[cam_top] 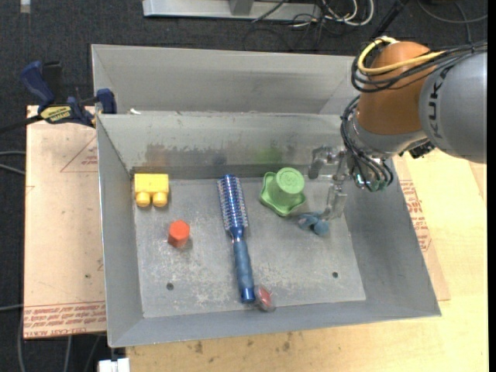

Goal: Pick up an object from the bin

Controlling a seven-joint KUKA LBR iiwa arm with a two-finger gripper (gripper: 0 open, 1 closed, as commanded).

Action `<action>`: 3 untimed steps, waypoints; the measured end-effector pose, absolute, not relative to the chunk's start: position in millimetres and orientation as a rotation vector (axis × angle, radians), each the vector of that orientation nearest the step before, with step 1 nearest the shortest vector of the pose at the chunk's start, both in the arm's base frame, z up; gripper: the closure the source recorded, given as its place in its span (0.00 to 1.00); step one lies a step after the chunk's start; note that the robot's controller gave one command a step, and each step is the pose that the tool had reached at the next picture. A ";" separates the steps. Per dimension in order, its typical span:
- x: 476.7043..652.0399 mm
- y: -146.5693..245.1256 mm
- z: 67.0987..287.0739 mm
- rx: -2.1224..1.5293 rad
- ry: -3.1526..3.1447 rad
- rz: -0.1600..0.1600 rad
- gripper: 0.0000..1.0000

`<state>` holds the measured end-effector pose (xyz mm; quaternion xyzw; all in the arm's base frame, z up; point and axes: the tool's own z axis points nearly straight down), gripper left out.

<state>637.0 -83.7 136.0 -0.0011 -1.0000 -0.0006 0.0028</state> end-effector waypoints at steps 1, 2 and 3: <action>607.1 -28.8 68.0 -0.194 -3.135 -0.005 0.00; 632.3 22.0 71.5 -0.125 -3.147 -0.005 0.00; 584.8 -97.2 73.4 0.355 -3.121 0.003 0.00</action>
Offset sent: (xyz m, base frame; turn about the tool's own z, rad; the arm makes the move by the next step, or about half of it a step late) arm -0.0295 0.0514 -0.0660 0.1248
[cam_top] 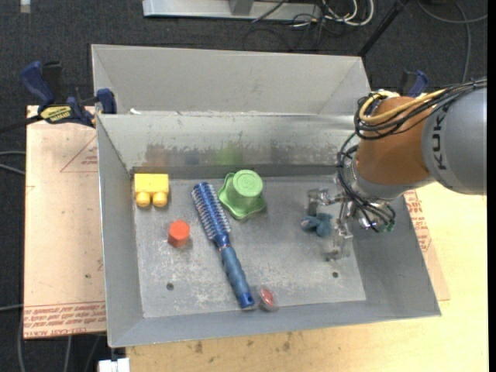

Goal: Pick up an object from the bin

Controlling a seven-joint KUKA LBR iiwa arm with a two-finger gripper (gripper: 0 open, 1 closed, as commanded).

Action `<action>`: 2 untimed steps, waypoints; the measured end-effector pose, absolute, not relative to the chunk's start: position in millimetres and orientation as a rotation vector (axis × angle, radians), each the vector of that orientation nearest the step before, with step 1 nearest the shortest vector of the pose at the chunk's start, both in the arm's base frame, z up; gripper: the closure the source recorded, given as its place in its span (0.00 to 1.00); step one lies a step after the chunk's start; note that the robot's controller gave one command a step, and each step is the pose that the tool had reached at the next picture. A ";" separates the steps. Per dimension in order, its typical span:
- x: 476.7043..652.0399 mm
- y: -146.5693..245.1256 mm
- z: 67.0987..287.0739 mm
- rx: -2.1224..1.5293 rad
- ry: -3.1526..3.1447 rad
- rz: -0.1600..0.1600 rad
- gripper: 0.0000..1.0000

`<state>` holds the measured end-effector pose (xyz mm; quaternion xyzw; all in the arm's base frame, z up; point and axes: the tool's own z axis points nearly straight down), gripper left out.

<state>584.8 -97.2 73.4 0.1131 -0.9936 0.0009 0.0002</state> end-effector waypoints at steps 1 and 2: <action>585.6 -93.7 73.5 0.362 -3.122 -0.001 1.00; 627.3 -95.5 222.6 0.385 -3.132 0.005 1.00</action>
Offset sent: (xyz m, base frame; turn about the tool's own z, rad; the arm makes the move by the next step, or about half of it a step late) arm 0.0000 0.0000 0.0000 0.0000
